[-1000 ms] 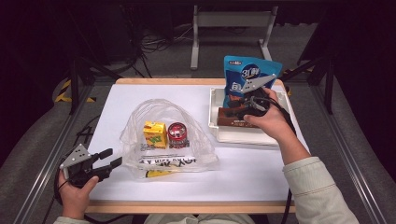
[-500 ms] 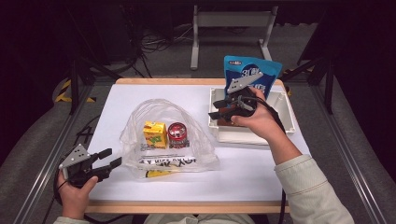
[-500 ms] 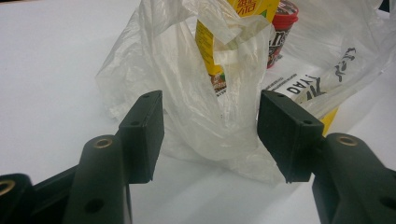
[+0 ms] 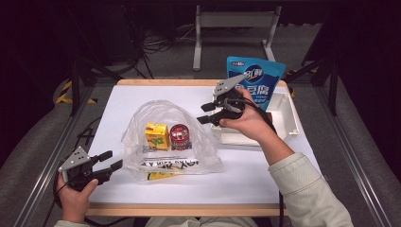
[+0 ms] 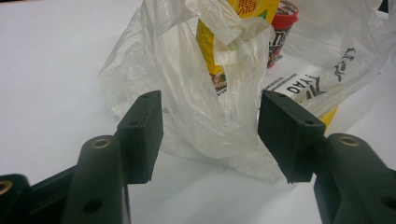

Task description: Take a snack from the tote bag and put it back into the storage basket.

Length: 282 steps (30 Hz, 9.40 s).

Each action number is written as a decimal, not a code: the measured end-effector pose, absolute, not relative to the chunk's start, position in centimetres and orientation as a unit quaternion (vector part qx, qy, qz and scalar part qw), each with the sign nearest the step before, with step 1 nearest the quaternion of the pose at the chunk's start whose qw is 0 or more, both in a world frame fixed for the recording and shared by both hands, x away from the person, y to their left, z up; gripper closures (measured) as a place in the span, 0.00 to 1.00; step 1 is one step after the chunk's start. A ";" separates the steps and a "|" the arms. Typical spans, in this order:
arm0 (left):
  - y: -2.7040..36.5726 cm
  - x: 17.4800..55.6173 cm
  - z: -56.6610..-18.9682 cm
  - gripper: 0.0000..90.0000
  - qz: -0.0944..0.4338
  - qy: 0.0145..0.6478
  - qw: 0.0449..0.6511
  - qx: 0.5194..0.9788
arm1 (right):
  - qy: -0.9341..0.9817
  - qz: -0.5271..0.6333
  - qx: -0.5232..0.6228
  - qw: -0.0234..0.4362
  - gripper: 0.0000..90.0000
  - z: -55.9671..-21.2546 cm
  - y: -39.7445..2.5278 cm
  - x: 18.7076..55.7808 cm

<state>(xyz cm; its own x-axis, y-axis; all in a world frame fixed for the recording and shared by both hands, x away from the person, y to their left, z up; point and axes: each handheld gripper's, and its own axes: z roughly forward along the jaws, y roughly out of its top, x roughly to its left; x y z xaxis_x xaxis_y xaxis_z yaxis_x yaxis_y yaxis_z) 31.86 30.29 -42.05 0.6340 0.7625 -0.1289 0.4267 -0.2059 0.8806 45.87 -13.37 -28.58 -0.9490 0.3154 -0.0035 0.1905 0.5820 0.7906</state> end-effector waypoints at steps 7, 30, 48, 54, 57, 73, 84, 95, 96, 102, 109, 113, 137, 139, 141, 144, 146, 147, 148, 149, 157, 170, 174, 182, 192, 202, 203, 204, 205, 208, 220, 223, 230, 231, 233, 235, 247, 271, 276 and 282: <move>30.4 31.7 -42.0 0.47 0.168 0.392 0.494 0.758 | 0.886 0.439 0.130 0.069 0.53 -28.5 -11.8 45.8; 30.5 31.9 -42.2 0.47 0.162 0.398 0.496 0.754 | 0.879 0.459 0.118 0.062 0.54 -29.0 -6.8 45.5; 30.4 31.9 -41.8 0.47 0.170 0.387 0.501 0.755 | 0.890 0.437 0.120 0.050 0.36 -31.6 -1.8 46.1; 30.4 31.9 -41.9 0.47 0.170 0.387 0.500 0.756 | 0.892 0.430 0.132 0.049 0.31 -32.6 -1.2 47.0; 30.4 31.9 -41.8 0.47 0.170 0.387 0.500 0.756 | 0.894 0.425 0.132 0.051 0.30 -33.0 -1.0 47.2; 30.5 32.0 -41.8 0.47 0.168 0.387 0.500 0.756 | 0.914 0.382 0.126 0.048 0.28 -35.6 0.9 47.9; 30.5 32.0 -41.9 0.47 0.169 0.387 0.499 0.757 | 0.926 0.355 0.121 0.048 0.28 -36.9 1.8 48.0; 30.5 32.1 -41.9 0.47 0.169 0.386 0.497 0.758 | 0.935 0.332 0.107 0.053 0.36 -37.7 2.8 47.8; 30.5 32.1 -41.9 0.47 0.169 0.386 0.497 0.758 | 0.937 0.328 0.107 0.053 0.38 -37.7 2.8 47.8; 30.5 32.1 -41.9 0.47 0.169 0.387 0.498 0.757 | 0.940 0.320 0.098 0.064 0.47 -37.8 2.9 47.8; 30.6 32.0 -41.9 0.47 0.169 0.387 0.498 0.757 | 0.946 0.307 0.083 0.069 0.60 -37.4 3.0 47.7; 30.6 32.0 -41.9 0.47 0.169 0.387 0.499 0.756 | 0.946 0.305 0.072 0.077 0.60 -37.2 3.3 47.4; 30.5 32.0 -42.0 0.47 0.169 0.389 0.499 0.756 | 0.935 0.346 0.025 0.075 0.60 -32.2 2.8 45.4; 30.5 32.0 -42.0 0.47 0.170 0.389 0.499 0.756 | 0.934 0.348 0.023 0.075 0.60 -31.8 2.6 45.3; 30.6 32.0 -42.0 0.47 0.169 0.389 0.499 0.756 | 0.933 0.351 0.022 0.073 0.60 -31.5 2.4 45.3; 30.6 32.0 -42.0 0.47 0.169 0.389 0.499 0.756 | 0.932 0.353 0.021 0.074 0.60 -30.9 2.1 45.2; 30.5 32.0 -42.0 0.47 0.168 0.390 0.499 0.755 | 0.930 0.359 0.021 0.075 0.60 -30.5 1.7 45.1; 30.5 32.0 -42.0 0.47 0.168 0.390 0.499 0.755 | 0.929 0.361 0.023 0.075 0.60 -30.4 1.5 45.1; 30.6 32.0 -42.0 0.47 0.168 0.391 0.499 0.755 | 0.929 0.361 0.022 0.077 0.60 -30.3 1.4 45.1; 30.6 32.1 -42.0 0.47 0.168 0.391 0.498 0.755 | 0.929 0.362 0.023 0.077 0.60 -30.1 1.2 45.1; 30.6 32.1 -42.1 0.47 0.167 0.392 0.497 0.756 | 0.927 0.364 0.024 0.085 0.60 -28.9 0.0 44.9; 30.5 32.2 -42.1 0.47 0.165 0.392 0.495 0.757 | 0.920 0.381 0.031 0.091 0.61 -27.0 -2.9 45.0; 30.5 32.1 -42.1 0.47 0.165 0.393 0.495 0.757 | 0.918 0.385 0.031 0.096 0.61 -26.4 -4.1 45.0; 30.5 32.2 -42.1 0.47 0.166 0.392 0.494 0.758 | 0.915 0.387 0.037 0.104 0.61 -25.5 -6.0 45.2; 30.4 32.2 -42.1 0.47 0.166 0.395 0.493 0.757 | 0.912 0.390 0.051 0.117 0.60 -24.1 -8.6 45.4; 30.4 32.2 -42.1 0.47 0.165 0.394 0.491 0.759 | 0.911 0.388 0.068 0.119 0.60 -23.7 -11.2 46.1; 30.5 32.2 -42.1 0.47 0.166 0.393 0.491 0.760 | 0.911 0.389 0.072 0.117 0.60 -23.6 -11.5 46.1; 30.4 32.2 -42.1 0.47 0.166 0.394 0.491 0.759 | 0.910 0.390 0.073 0.117 0.61 -23.6 -11.7 46.2; 30.5 32.2 -42.1 0.47 0.166 0.393 0.491 0.760 | 0.909 0.392 0.075 0.116 0.61 -23.6 -12.0 46.3; 30.4 32.2 -42.1 0.47 0.165 0.393 0.492 0.759 | 0.908 0.396 0.076 0.117 0.60 -23.4 -12.7 46.4; 30.4 32.2 -42.1 0.47 0.165 0.395 0.493 0.758 | 0.906 0.393 0.092 0.127 0.61 -23.5 -15.1 47.1; 30.4 32.2 -42.1 0.47 0.166 0.395 0.492 0.758 | 0.906 0.390 0.096 0.132 0.61 -23.5 -15.8 47.4; 30.4 32.2 -42.1 0.47 0.166 0.394 0.491 0.759 | 0.910 0.377 0.108 0.135 0.61 -23.8 -17.3 48.0; 30.4 32.2 -42.1 0.47 0.166 0.395 0.491 0.758 | 0.910 0.376 0.113 0.135 0.61 -23.9 -17.6 48.0; 30.4 32.2 -42.1 0.47 0.166 0.393 0.492 0.759 | 0.910 0.374 0.113 0.137 0.61 -24.0 -17.8 48.2; 30.4 32.2 -42.1 0.47 0.166 0.394 0.491 0.759 | 0.909 0.374 0.121 0.136 0.61 -24.2 -18.4 48.4; 30.4 32.2 -42.1 0.47 0.166 0.394 0.491 0.759 | 0.907 0.373 0.137 0.137 0.61 -25.1 -20.2 49.3; 30.4 32.2 -42.2 0.47 0.166 0.395 0.491 0.759 | 0.920 0.351 0.122 0.127 0.61 -28.3 -20.7 49.7; 30.4 32.2 -42.2 0.47 0.165 0.395 0.492 0.758 | 0.921 0.351 0.120 0.121 0.61 -29.2 -20.8 49.7; 30.4 32.2 -42.2 0.47 0.166 0.395 0.491 0.758 | 0.922 0.349 0.121 0.114 0.61 -29.9 -20.8 49.8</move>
